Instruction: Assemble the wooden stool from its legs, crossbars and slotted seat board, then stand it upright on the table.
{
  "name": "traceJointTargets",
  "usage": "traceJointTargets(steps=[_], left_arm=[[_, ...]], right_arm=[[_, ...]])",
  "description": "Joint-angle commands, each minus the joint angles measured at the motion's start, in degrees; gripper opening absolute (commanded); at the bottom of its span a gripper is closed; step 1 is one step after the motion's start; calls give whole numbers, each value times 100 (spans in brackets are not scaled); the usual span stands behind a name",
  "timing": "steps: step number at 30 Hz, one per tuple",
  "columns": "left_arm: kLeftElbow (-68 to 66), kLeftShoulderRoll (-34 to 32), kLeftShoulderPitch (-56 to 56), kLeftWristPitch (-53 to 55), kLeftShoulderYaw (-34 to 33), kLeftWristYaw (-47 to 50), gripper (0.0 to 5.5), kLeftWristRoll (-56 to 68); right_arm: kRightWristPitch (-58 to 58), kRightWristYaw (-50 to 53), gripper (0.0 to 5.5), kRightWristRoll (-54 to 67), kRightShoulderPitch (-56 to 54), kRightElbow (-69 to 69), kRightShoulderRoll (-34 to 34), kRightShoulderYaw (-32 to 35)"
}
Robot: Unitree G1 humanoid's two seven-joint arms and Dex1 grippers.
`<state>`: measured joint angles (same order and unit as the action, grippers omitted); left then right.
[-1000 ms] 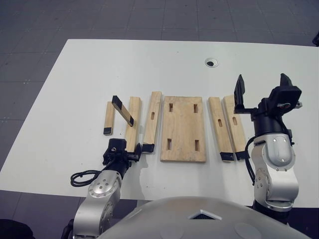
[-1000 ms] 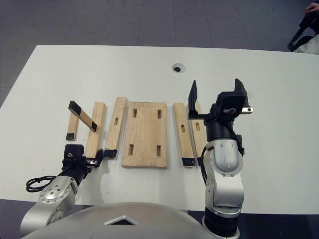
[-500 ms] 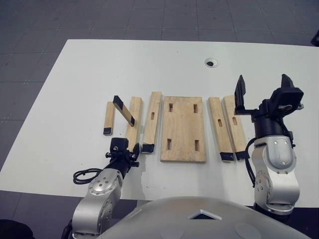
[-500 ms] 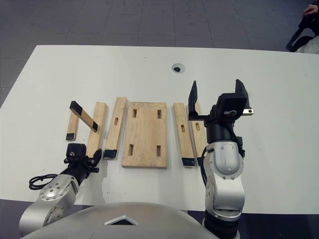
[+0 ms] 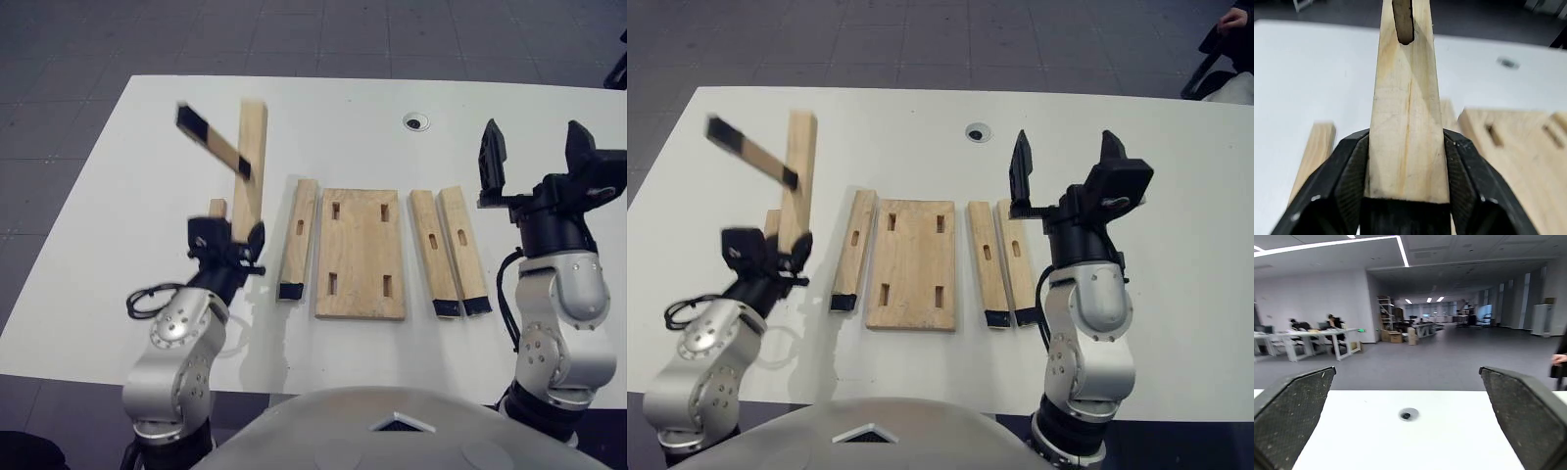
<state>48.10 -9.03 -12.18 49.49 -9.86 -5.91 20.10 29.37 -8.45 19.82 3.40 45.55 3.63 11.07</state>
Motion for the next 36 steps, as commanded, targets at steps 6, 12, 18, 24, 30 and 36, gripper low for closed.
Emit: traceJointTargets(steps=[6,12,18,24,30,36], left_arm=[[-574,204,1359,343,-730,-1019,205,3515],[-857,-416,1330,359,-572,-1638,205,4902],[-920,-765,1263,190,-335,-1815,205,5247],[-658,-988,1115,-43,-69,-1954,205,5364],[-413,-1225,842,-311,130,-2263,205,5449],[-310,-1396,623,-528,391,-2399,205,5346]], right_arm=[[1036,-1222,550,4664,-422,-206,809,480],[1139,-1936,550,5450,-587,-231,1610,87],[1134,-2162,550,5502,-708,-286,1966,-358],[956,-2184,550,4984,-808,-297,2122,-668],[867,-2291,550,4707,-927,-411,2204,-854],[971,-2346,550,4709,-1264,-515,2245,-1032]])
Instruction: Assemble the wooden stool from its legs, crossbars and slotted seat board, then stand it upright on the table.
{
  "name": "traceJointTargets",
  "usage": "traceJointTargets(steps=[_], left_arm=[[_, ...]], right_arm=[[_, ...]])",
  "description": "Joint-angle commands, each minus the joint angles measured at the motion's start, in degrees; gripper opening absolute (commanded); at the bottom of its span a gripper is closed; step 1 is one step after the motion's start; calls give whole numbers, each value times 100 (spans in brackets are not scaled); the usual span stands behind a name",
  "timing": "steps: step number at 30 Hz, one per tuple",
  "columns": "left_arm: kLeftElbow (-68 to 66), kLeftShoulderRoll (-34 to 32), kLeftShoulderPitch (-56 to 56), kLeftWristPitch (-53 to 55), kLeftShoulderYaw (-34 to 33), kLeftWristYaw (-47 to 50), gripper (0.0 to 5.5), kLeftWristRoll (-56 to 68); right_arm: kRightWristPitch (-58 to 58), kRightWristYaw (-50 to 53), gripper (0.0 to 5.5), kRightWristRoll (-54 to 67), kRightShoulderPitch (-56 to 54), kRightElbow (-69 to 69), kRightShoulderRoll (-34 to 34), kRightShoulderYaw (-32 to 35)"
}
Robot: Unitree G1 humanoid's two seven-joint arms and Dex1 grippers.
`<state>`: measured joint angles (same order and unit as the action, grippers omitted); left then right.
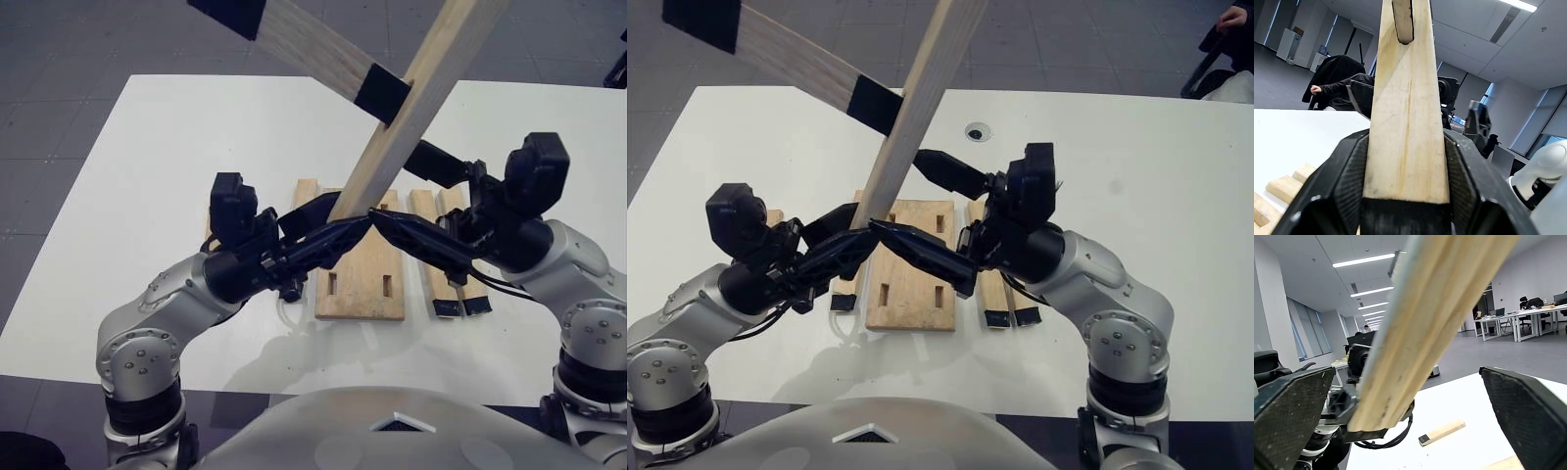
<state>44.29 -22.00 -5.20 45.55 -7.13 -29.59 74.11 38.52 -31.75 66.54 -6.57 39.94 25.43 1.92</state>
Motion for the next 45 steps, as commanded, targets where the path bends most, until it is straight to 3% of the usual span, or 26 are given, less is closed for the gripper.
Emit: traceJointTargets(steps=[1,4,15,24,36,37,45], left_arm=[[89,-115,-105,-168,165,-23,205,-75],[121,-157,-138,-240,308,36,205,-120],[10,-241,-192,-435,597,265,205,-383],[-143,-372,-327,-593,708,100,205,-662],[-548,-672,-309,-648,653,-495,205,-718],[-622,-695,-223,-616,607,-487,242,-658],[-1248,-793,214,-713,81,-425,365,-764]], right_arm=[[81,-4,550,69,-321,69,65,-161],[202,32,550,200,-456,94,67,-321],[596,172,339,858,-777,-70,89,-625],[807,184,235,1457,-1054,-259,352,-465],[943,-10,219,1852,-1019,-199,611,-355],[945,-178,215,1732,-978,-221,668,-362],[650,-992,203,662,-983,-1192,847,-104]])
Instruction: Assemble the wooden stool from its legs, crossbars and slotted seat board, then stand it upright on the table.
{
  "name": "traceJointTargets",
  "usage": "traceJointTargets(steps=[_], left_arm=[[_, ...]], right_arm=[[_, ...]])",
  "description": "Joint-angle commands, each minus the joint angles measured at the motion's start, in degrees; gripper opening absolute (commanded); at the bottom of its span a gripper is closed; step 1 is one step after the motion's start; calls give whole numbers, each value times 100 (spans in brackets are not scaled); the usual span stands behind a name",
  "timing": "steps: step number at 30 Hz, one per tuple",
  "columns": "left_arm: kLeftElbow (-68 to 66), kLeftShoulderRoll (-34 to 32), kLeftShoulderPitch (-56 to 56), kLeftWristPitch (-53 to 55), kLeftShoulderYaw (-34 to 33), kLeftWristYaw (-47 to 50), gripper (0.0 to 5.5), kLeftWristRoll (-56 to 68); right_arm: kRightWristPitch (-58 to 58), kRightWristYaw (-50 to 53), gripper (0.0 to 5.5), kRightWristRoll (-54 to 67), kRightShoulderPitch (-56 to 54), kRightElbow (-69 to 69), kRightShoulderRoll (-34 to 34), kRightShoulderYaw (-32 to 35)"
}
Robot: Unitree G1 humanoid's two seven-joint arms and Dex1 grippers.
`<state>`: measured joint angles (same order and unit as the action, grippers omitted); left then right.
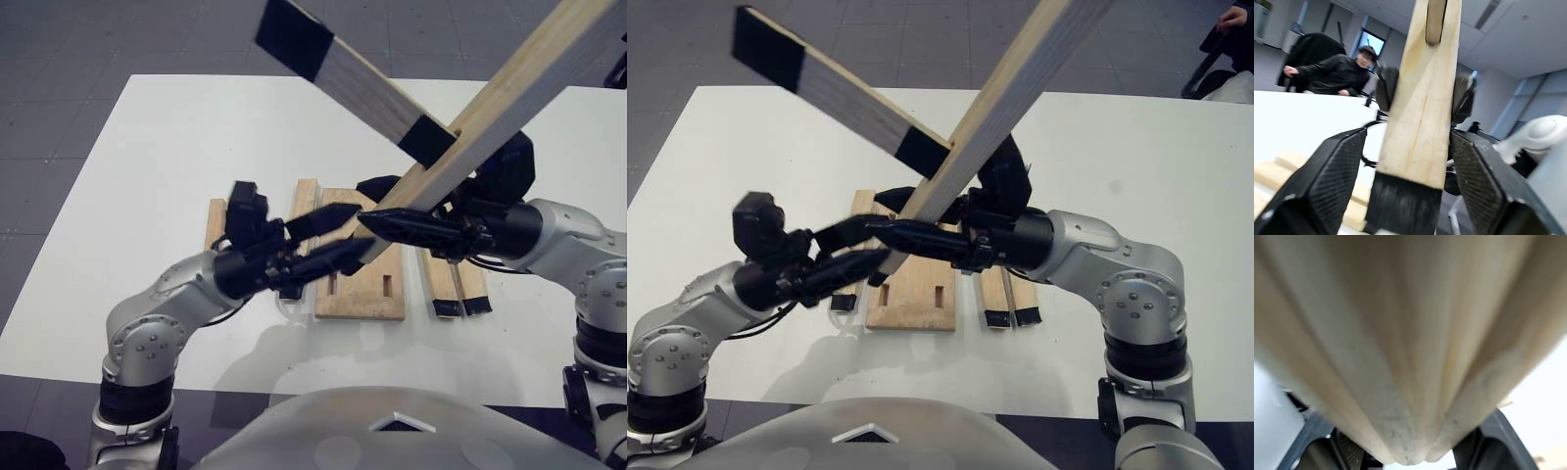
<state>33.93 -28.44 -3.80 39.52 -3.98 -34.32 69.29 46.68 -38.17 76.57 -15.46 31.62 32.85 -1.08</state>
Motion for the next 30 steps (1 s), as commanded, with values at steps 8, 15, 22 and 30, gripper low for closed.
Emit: traceJointTargets(steps=[8,15,22,30], left_arm=[[-547,-194,149,-505,-357,50,425,-1257],[-743,-230,139,-1387,680,406,425,-3720],[-576,-258,-117,-1704,1047,125,425,-4415],[-504,-227,-156,-1699,1137,-62,425,-4511]], right_arm=[[-625,-1192,203,-1635,-335,-1450,166,152],[-2323,-2489,203,-3760,-1236,-3876,-215,-515],[-3627,-3394,202,-4741,-2094,-6078,-771,-558],[-4040,-4479,202,-5208,-2533,-7244,-984,-584]])
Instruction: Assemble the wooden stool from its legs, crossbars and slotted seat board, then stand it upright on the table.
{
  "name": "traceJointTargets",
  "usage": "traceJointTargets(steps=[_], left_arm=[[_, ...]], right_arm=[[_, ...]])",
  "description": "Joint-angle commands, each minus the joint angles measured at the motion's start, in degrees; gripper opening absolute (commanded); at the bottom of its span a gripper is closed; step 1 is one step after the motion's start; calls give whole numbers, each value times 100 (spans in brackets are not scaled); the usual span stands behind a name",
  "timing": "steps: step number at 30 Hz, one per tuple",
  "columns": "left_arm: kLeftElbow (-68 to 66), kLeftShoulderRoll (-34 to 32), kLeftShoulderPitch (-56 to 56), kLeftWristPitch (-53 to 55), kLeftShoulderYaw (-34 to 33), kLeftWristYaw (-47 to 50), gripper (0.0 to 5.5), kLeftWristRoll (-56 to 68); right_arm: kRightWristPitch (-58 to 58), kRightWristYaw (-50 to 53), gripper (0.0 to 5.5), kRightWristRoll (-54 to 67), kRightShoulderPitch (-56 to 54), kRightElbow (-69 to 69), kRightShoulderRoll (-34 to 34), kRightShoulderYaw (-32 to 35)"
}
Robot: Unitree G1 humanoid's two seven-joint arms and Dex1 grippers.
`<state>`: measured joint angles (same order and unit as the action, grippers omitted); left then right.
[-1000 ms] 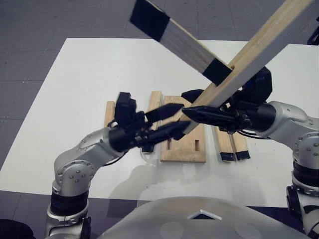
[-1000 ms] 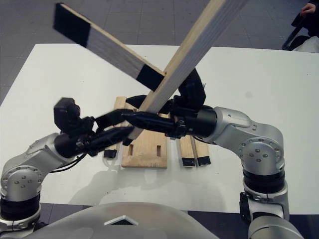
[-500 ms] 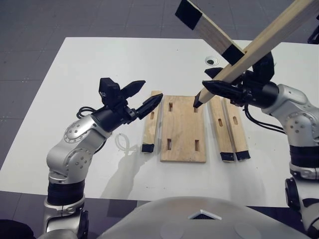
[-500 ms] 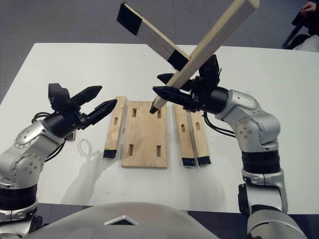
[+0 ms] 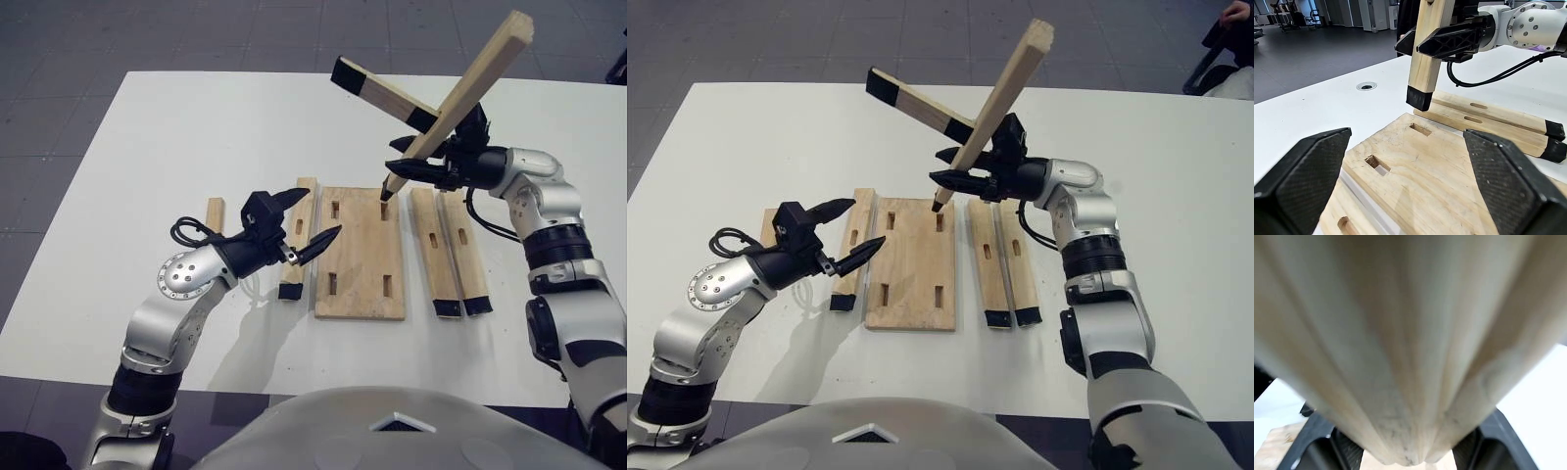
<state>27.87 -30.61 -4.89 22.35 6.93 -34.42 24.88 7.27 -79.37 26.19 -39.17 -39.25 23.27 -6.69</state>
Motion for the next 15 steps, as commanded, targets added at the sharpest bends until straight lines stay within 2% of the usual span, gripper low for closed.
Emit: traceJointTargets(steps=[1,6,15], left_arm=[[123,-7,-61,23,45,-62,425,-73],[295,-28,-150,73,11,-98,425,-36],[481,-17,-239,145,-27,-109,425,55]], right_arm=[[-131,-449,202,-250,-168,-224,-33,-52],[-626,-722,202,-966,-179,-744,20,-349],[-1744,-60,202,-1441,-543,-1648,-335,-154]])
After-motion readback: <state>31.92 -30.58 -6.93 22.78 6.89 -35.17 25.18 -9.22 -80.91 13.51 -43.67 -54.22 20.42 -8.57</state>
